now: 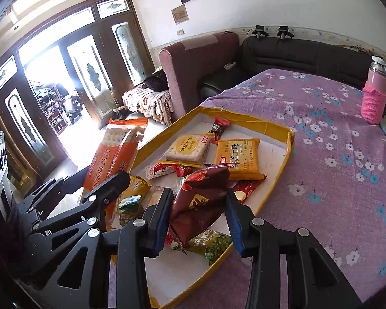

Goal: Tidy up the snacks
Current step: 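Carry both items over the box and open both tools to release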

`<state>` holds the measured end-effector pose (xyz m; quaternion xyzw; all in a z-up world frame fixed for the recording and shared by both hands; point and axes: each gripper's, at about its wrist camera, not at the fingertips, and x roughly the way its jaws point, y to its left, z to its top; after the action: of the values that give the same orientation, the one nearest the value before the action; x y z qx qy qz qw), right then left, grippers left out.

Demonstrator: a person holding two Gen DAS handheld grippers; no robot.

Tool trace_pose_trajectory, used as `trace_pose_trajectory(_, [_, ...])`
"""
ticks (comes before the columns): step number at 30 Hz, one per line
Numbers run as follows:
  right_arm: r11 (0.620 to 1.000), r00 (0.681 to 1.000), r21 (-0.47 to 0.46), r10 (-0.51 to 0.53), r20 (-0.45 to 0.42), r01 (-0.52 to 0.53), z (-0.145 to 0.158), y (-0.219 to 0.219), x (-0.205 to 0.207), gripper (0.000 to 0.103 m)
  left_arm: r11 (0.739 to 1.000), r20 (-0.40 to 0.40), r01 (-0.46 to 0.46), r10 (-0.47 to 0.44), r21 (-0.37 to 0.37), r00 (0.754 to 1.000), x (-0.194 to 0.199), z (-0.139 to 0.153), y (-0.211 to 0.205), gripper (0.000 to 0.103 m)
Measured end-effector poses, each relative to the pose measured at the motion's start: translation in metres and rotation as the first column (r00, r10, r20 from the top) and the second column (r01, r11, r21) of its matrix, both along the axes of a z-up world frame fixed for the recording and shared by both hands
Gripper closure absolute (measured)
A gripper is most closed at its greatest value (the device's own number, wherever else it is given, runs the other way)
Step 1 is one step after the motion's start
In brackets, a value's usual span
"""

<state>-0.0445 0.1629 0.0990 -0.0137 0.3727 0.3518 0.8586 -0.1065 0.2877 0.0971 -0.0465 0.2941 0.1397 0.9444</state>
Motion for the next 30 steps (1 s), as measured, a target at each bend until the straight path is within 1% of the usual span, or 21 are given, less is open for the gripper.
trace_pose_trajectory(5, [1.000, 0.999, -0.016, 0.013, -0.029, -0.014, -0.015, 0.013, 0.012, 0.062, 1.000, -0.039, -0.014, 0.013, -0.015, 0.999, 0.008, -0.010, 0.009, 0.048])
trace_pose_trajectory(11, [1.000, 0.997, -0.010, 0.011, -0.080, -0.012, -0.027, 0.023, 0.024, 0.062, 0.999, -0.063, -0.023, 0.021, -0.027, 0.998, 0.016, -0.019, 0.016, 0.047])
trace_pose_trajectory(14, [1.000, 0.995, -0.003, 0.007, -0.101, -0.007, -0.030, 0.025, 0.029, 0.062, 0.999, -0.062, -0.028, 0.027, -0.028, 0.998, 0.017, -0.019, 0.020, 0.048])
trace_pose_trajectory(19, [1.000, 0.994, -0.001, 0.002, -0.108, -0.002, -0.033, 0.028, 0.034, 0.062, 0.999, -0.056, -0.030, 0.029, -0.026, 0.998, 0.019, -0.017, 0.022, 0.048])
trace_pose_trajectory(22, [1.000, 0.995, -0.004, -0.001, -0.101, 0.000, -0.032, 0.029, 0.032, 0.060, 0.999, -0.063, -0.028, 0.026, -0.031, 0.998, 0.020, -0.019, 0.022, 0.047])
trace_pose_trajectory(25, [1.000, 0.999, -0.014, -0.006, -0.052, 0.006, -0.026, 0.029, 0.026, 0.057, 0.998, -0.059, -0.036, 0.033, -0.045, 0.998, 0.019, -0.016, 0.025, 0.044])
trace_pose_trajectory(26, [1.000, 0.999, -0.008, -0.007, -0.034, 0.007, -0.022, 0.027, 0.023, 0.052, 0.998, -0.053, -0.041, 0.039, -0.047, 0.998, 0.016, -0.015, 0.025, 0.044])
trace_pose_trajectory(28, [1.000, 1.000, 0.020, -0.017, -0.013, 0.017, -0.012, 0.021, 0.021, 0.047, 0.997, -0.032, -0.052, 0.050, -0.053, 0.998, 0.011, -0.008, 0.027, 0.041])
trace_pose_trajectory(30, [0.998, 0.999, 0.045, -0.035, 0.001, 0.035, -0.003, 0.014, 0.019, 0.046, 0.996, -0.009, -0.065, 0.064, -0.055, 0.998, 0.005, -0.002, 0.028, 0.037])
